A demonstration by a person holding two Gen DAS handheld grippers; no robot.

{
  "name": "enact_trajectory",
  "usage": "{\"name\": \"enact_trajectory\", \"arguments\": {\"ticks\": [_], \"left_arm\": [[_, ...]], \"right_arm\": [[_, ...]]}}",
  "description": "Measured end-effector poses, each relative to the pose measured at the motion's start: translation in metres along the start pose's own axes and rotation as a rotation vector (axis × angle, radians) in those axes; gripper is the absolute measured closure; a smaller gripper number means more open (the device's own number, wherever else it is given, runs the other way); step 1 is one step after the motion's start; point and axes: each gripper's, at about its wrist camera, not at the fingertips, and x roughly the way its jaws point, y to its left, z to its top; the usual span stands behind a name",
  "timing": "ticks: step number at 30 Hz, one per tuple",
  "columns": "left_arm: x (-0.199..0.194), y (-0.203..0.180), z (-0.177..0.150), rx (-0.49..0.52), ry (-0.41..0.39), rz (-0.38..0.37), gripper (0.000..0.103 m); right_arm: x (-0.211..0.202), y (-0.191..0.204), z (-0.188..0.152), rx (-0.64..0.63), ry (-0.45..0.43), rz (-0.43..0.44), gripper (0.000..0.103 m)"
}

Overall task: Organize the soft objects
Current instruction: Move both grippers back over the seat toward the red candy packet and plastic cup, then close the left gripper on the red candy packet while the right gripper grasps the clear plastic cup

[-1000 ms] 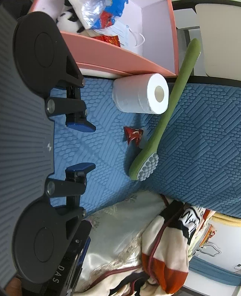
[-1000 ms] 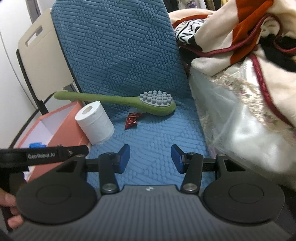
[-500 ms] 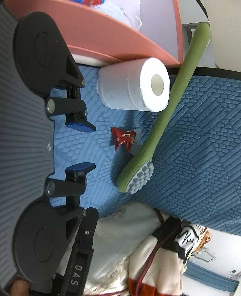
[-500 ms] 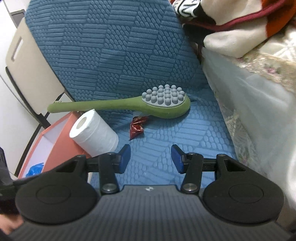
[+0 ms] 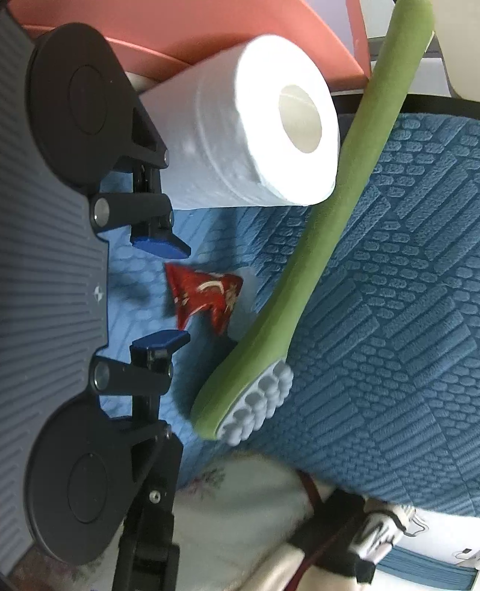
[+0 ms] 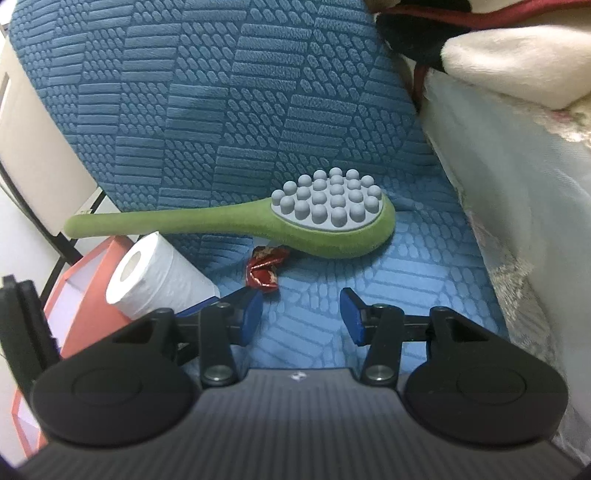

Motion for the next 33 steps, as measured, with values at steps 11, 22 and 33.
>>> {"name": "enact_trajectory", "arguments": {"ticks": [11, 22, 33], "left_arm": [[0.026, -0.005, 0.003, 0.032, -0.018, -0.016, 0.056], [0.025, -0.003, 0.001, 0.015, -0.013, -0.004, 0.066], [-0.016, 0.025, -0.020, -0.083, 0.001, 0.016, 0.071]], "right_arm": [[0.014, 0.002, 0.006, 0.006, 0.004, -0.017, 0.055], [0.018, 0.002, 0.009, 0.025, 0.003, -0.015, 0.055], [0.046, 0.027, 0.014, 0.049, 0.008, 0.022, 0.056]]}}
